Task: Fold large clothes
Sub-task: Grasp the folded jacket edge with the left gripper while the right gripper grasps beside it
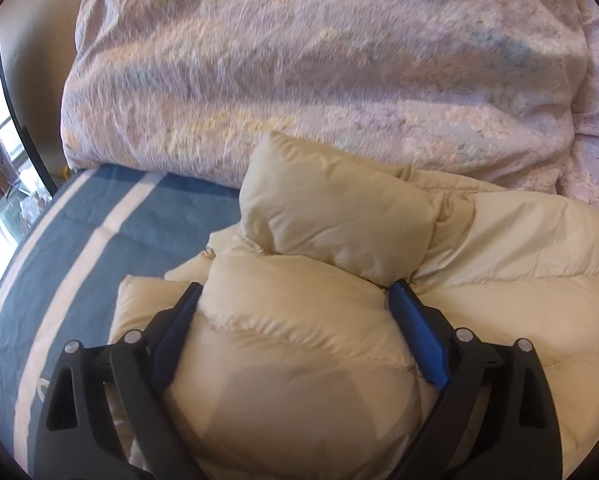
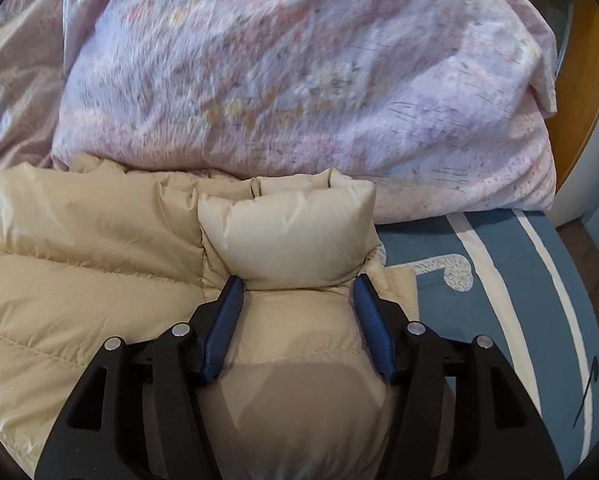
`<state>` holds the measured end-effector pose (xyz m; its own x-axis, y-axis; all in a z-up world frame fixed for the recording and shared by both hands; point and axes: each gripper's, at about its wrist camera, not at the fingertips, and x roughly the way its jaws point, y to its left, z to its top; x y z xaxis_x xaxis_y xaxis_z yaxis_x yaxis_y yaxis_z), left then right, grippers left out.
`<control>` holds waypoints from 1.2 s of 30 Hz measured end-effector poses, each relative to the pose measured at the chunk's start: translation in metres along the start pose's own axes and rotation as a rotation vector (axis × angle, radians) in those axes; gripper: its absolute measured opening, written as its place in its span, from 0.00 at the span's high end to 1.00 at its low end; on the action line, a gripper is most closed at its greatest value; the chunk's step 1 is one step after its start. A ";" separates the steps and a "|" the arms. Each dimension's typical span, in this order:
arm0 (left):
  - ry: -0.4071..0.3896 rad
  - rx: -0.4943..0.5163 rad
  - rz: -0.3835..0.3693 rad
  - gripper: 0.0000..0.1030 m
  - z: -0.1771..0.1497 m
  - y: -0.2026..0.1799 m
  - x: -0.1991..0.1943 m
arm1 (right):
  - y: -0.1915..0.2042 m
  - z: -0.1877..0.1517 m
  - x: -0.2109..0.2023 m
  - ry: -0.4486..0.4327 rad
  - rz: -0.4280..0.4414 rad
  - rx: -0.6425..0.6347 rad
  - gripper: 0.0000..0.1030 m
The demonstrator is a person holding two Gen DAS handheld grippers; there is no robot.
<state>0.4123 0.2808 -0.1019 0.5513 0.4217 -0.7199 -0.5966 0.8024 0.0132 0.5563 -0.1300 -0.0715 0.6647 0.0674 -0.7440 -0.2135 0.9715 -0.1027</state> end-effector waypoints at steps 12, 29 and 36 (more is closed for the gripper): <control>0.045 -0.055 -0.030 0.05 0.001 0.015 0.015 | 0.000 0.001 0.010 0.024 0.020 0.016 0.37; 0.050 -0.065 -0.037 0.05 0.000 0.022 0.022 | -0.008 0.004 0.015 0.027 0.026 0.046 0.33; 0.051 -0.071 -0.041 0.04 -0.001 0.023 0.022 | -0.008 0.005 0.015 0.028 0.026 0.060 0.31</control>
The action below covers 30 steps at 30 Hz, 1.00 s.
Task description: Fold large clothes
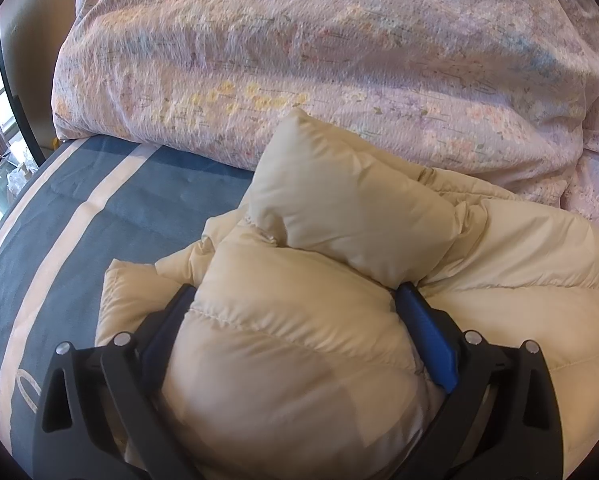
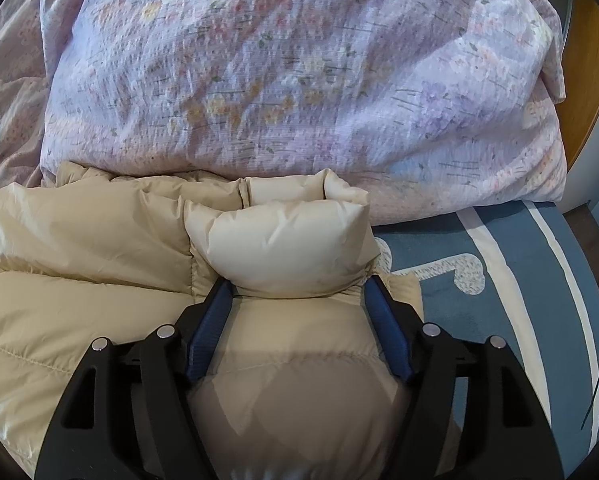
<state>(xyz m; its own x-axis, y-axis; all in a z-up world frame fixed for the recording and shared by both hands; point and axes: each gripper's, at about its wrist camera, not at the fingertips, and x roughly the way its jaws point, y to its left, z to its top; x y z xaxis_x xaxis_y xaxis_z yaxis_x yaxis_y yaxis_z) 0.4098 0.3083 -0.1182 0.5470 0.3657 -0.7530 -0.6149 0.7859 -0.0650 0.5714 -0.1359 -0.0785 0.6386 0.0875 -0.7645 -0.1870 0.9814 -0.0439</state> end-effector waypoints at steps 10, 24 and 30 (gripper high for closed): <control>0.001 -0.002 -0.051 0.06 -0.010 0.003 -0.034 | -0.019 -0.005 -0.034 -0.004 0.050 0.036 0.22; 0.115 -0.148 -0.214 0.06 -0.066 0.083 -0.087 | -0.108 -0.051 -0.064 0.190 0.356 0.271 0.12; 0.144 -0.139 -0.261 0.07 -0.076 0.073 -0.078 | -0.105 -0.060 -0.059 0.215 0.470 0.289 0.11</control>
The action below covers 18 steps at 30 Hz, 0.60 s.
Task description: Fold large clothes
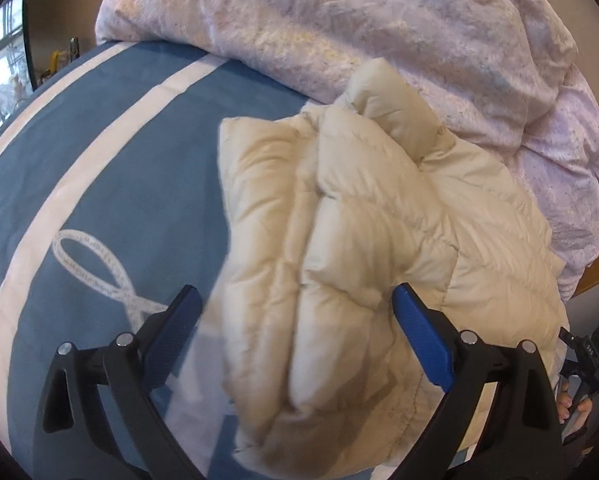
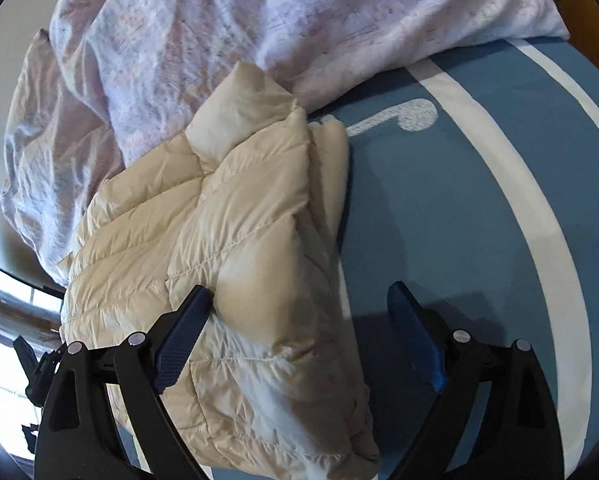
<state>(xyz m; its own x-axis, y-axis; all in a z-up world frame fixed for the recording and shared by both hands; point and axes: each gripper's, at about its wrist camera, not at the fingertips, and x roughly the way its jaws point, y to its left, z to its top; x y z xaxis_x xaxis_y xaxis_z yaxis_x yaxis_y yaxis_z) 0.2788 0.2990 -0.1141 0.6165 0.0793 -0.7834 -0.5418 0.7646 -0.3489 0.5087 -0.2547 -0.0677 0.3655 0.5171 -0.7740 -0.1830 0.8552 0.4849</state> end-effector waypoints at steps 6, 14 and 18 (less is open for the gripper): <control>-0.008 -0.020 -0.069 0.23 -0.001 -0.012 0.005 | 0.018 -0.003 0.017 0.037 0.134 -0.022 0.24; -0.035 -0.097 -0.212 0.73 -0.005 0.001 0.000 | 0.024 -0.013 0.030 0.053 0.287 0.051 0.71; -0.061 -0.075 -0.218 0.81 -0.004 0.000 -0.013 | 0.034 -0.018 0.022 0.033 0.301 0.050 0.81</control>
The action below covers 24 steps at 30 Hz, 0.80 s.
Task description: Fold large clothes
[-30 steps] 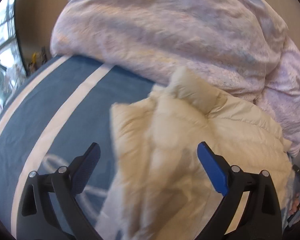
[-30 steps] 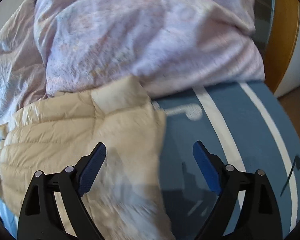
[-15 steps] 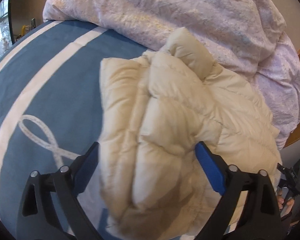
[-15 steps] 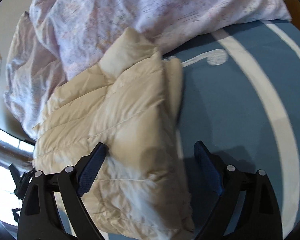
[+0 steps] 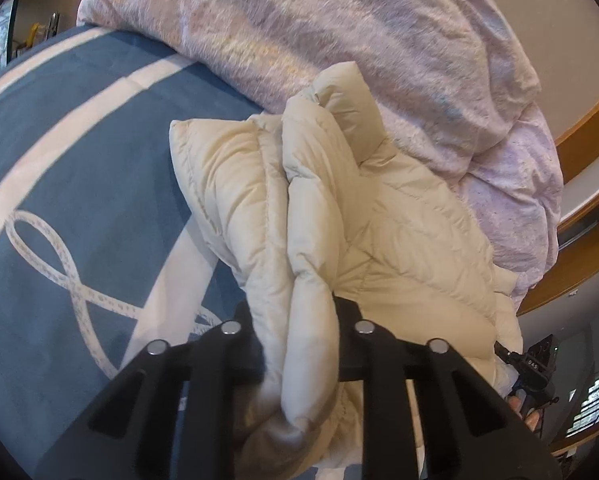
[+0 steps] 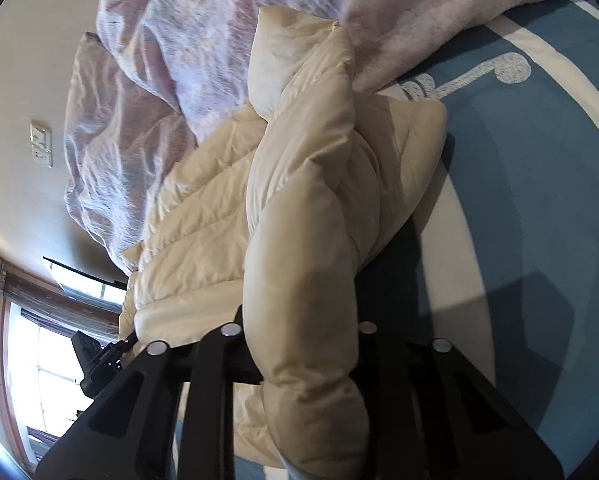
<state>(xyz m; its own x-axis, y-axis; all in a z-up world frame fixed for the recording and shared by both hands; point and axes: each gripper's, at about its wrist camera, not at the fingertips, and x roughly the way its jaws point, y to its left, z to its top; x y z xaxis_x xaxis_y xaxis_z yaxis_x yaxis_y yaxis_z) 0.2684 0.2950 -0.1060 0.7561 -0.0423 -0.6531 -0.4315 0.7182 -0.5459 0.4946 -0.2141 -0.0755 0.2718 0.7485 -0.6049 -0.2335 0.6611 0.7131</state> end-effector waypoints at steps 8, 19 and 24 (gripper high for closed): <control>-0.018 0.014 0.022 0.82 -0.002 0.013 -0.036 | 0.021 -0.026 -0.007 0.023 0.048 -0.035 0.83; -0.016 0.026 0.031 0.81 -0.026 0.056 -0.093 | 0.043 -0.086 -0.005 0.088 0.042 -0.082 0.83; -0.018 0.016 0.068 0.77 -0.032 0.065 -0.094 | 0.053 -0.088 0.005 0.076 -0.017 -0.113 0.81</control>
<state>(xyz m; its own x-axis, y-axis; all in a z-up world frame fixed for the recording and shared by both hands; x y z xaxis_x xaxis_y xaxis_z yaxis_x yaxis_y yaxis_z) 0.1534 0.3237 -0.0966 0.7340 0.0199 -0.6788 -0.4745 0.7301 -0.4917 0.4017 -0.1705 -0.0718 0.2057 0.7361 -0.6449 -0.3345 0.6722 0.6605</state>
